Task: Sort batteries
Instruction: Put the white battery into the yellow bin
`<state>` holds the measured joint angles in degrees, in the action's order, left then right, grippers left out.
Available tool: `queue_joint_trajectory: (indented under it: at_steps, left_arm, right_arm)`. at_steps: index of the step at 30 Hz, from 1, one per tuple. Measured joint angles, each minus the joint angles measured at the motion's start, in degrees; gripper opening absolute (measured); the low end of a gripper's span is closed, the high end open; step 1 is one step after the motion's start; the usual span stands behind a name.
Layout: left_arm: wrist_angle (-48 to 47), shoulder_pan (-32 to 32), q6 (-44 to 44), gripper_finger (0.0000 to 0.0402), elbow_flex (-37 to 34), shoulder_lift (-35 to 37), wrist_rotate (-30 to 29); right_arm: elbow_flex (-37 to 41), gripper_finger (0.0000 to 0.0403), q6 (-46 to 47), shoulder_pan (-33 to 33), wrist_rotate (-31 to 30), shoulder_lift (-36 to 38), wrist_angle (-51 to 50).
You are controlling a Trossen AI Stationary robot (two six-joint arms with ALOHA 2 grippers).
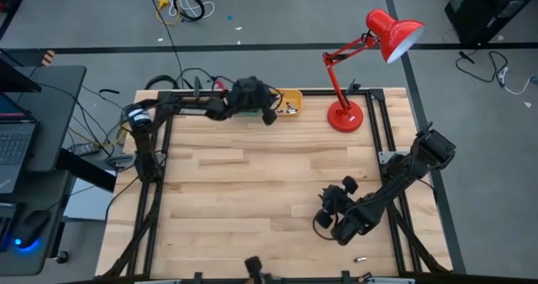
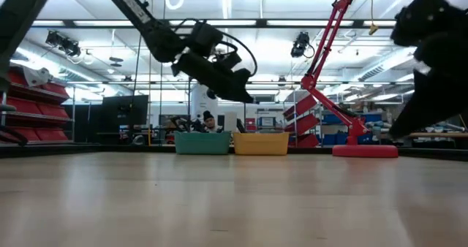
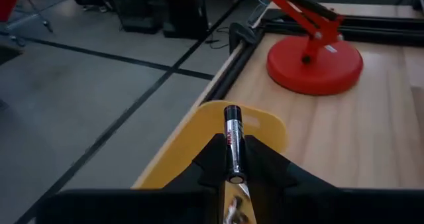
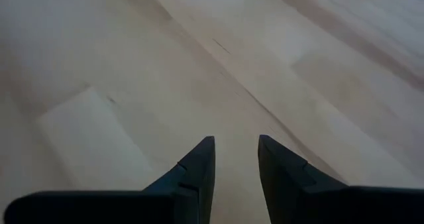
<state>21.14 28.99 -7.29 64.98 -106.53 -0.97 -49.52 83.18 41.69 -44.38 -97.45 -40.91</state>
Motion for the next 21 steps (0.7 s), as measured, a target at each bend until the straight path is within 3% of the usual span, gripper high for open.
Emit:
queue_joint_trajectory:
  at_steps: [10, 21]
  left_arm:
    - [-11.1, 0.7, 1.4, 0.0061, 13.6, -10.0, 2.0]
    - [-15.6, 0.9, 4.8, 0.0196, 13.8, -9.9, 1.1]
  right_arm:
    - [0.7, 0.0103, 0.8, -0.9, 9.3, 0.0, 0.1]
    - [0.7, 0.0103, -7.6, 2.0, 19.4, 3.4, -1.4]
